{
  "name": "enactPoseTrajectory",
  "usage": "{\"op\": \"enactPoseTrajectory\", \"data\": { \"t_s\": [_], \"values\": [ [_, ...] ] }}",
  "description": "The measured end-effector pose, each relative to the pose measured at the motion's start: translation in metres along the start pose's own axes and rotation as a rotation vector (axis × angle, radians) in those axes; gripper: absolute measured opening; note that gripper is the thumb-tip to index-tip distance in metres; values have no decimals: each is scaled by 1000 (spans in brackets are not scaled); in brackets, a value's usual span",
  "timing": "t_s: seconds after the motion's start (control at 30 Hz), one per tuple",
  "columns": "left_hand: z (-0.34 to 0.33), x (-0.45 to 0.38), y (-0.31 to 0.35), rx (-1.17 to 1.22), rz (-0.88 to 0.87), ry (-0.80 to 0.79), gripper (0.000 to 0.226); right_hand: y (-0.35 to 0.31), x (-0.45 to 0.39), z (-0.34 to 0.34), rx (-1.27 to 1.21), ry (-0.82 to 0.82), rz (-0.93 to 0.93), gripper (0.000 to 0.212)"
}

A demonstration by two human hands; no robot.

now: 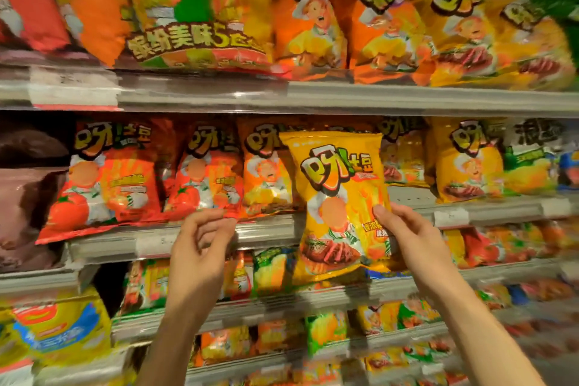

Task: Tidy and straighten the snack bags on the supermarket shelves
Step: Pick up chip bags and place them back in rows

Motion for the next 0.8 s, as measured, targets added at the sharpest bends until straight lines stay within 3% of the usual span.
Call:
{"op": "enactPoseTrajectory", "data": {
  "t_s": [0.07,0.2,0.37,0.53,0.8],
  "values": [
    [-28,5,-5,-24,0,4,10,5,-12,26,-9,-6,-4,23],
    [-86,12,-8,-73,-3,23,12,14,-38,78,16,-44,-5,41],
    [-153,17,-3,-128,-29,40,11,22,-80,130,39,-68,2,18],
    [-200,12,9,-242,-104,-1,12,29,-127,148,25,-30,64,57],
    [-239,-41,2,-798,-405,-105,36,23,-172,137,228,-25,191,57]
  ]
}}
Point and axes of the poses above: each hand's wrist, its own x-axis away from the middle knuckle, its own z-axis out of the back of the hand, y = z × x, the point moved 2 cm from there along -x, towards the middle knuckle, and after that the axes turned 3 degrees about z, right-handed, at the moved point
